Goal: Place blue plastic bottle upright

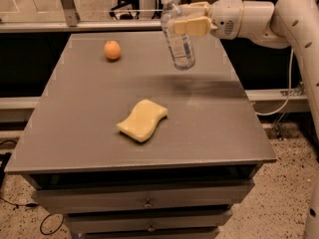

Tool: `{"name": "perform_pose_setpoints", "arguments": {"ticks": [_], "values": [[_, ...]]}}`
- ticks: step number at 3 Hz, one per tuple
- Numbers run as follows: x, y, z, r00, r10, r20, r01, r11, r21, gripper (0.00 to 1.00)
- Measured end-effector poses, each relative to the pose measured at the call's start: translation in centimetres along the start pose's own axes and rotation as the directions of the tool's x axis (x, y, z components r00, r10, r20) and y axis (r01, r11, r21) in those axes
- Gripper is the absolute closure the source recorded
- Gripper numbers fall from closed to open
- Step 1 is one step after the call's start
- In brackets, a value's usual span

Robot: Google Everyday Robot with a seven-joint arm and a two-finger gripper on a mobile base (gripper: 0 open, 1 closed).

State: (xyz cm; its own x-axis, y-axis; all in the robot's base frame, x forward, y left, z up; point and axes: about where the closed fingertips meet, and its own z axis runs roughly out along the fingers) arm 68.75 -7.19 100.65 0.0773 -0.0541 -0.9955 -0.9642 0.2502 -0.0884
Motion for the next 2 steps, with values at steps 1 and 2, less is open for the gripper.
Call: {"name": "perform_pose_setpoints", "arguments": {"ticks": [1,2], "values": [[0.56,1.28,-0.14,0.996,-0.003,0.094,0.008,0.9988,-0.048,1.00],[1.27,2.03,-0.21,0.986,0.008,0.167,0.006,0.9965,-0.084,1.00]]}}
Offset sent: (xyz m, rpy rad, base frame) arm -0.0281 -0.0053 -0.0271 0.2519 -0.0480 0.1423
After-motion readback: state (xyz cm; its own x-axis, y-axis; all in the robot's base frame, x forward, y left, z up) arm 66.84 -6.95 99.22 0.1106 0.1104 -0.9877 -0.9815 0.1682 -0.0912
